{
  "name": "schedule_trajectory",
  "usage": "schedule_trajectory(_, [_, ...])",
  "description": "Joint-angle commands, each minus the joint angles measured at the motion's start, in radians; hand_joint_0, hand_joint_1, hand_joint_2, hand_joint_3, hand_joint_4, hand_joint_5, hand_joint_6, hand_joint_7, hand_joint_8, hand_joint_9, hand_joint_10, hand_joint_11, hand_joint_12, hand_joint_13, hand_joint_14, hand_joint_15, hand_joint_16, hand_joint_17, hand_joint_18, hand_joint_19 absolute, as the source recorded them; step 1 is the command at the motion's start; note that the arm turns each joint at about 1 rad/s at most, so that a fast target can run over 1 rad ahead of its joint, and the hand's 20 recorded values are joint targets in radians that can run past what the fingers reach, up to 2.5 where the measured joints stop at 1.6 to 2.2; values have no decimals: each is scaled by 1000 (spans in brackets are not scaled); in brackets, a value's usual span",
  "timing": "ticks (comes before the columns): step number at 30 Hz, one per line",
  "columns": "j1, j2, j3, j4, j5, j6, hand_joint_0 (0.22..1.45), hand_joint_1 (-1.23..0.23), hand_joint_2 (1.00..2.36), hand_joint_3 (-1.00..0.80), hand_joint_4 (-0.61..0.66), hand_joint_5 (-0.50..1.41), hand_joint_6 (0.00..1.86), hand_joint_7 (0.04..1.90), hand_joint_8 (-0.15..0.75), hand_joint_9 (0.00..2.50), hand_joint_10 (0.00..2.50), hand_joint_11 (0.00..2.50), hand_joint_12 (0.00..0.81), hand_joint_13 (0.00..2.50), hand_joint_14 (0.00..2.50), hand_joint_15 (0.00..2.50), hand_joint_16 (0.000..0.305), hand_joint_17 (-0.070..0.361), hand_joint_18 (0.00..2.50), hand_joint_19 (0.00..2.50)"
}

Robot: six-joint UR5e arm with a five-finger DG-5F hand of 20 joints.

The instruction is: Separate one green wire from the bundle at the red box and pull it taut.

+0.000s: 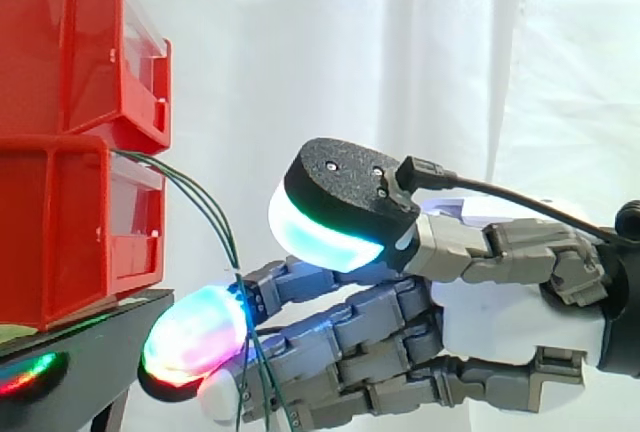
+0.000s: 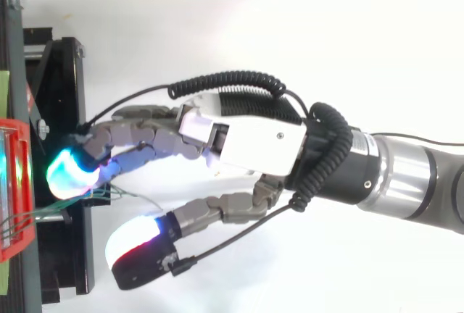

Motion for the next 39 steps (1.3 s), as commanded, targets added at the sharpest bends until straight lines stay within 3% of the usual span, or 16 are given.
schedule_trajectory(1, [14,-6,6,3,9,0,547,-596,1003,-467,283,-139,503,799,292,684,8,157,407,323,4,121,65,147,211,157])
schedule_trajectory(10, [21,-4,6,3,10,2,559,-584,1003,-462,300,-110,504,924,298,728,7,177,403,402,5,148,64,144,285,178])
schedule_trajectory(17, [18,-4,17,-5,7,29,564,-579,1005,-459,292,-104,504,974,297,745,7,190,401,441,6,170,64,144,317,186])
schedule_trajectory(18, [9,-4,49,-35,-9,56,564,-579,1005,-457,293,-104,504,976,299,746,9,189,400,447,6,176,64,144,322,190])
schedule_trajectory(22, [3,-4,77,-84,-39,79,567,-574,1004,-457,294,-103,504,987,298,752,7,199,398,462,6,182,64,143,345,194])
schedule_trajectory(26, [0,-4,100,-103,-46,77,567,-573,1005,-457,291,-103,504,993,300,754,7,192,397,470,7,188,64,143,354,197])
schedule_trajectory(39, [-2,-4,100,-132,-49,80,587,-575,1007,-430,223,-91,504,1162,295,761,8,210,391,487,7,194,62,140,364,202])
